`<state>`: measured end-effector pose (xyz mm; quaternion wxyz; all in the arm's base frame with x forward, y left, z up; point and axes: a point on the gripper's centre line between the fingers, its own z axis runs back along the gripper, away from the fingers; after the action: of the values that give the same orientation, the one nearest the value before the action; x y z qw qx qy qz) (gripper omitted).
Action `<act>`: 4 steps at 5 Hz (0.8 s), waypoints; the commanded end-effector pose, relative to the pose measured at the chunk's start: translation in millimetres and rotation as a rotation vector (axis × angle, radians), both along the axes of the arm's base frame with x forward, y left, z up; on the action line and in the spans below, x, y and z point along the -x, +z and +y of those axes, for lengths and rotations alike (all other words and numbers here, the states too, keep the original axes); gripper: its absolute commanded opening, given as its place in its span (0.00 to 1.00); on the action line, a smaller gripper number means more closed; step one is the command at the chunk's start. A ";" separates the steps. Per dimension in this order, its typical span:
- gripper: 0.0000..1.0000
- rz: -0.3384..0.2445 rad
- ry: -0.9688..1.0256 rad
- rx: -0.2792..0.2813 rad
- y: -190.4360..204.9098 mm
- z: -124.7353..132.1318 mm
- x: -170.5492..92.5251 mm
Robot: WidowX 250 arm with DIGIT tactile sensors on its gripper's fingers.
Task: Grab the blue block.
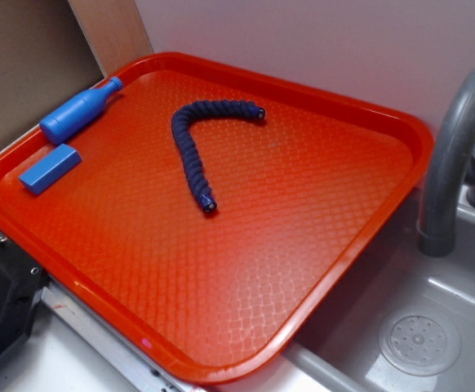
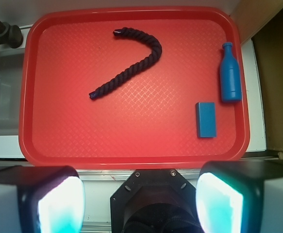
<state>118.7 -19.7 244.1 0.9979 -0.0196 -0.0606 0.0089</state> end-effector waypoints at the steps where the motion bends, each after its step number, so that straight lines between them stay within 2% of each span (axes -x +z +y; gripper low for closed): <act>1: 1.00 0.000 0.000 0.000 0.0 0.0 0.0; 2: 1.00 -0.069 -0.039 0.018 -19.3 14.7 0.4; 3: 1.00 -0.077 -0.041 0.015 -37.5 27.8 -4.6; 4: 1.00 -0.063 -0.013 -0.015 -69.5 56.9 -20.3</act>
<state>137.8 32.7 170.1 0.9964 -0.0171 -0.0830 -0.0025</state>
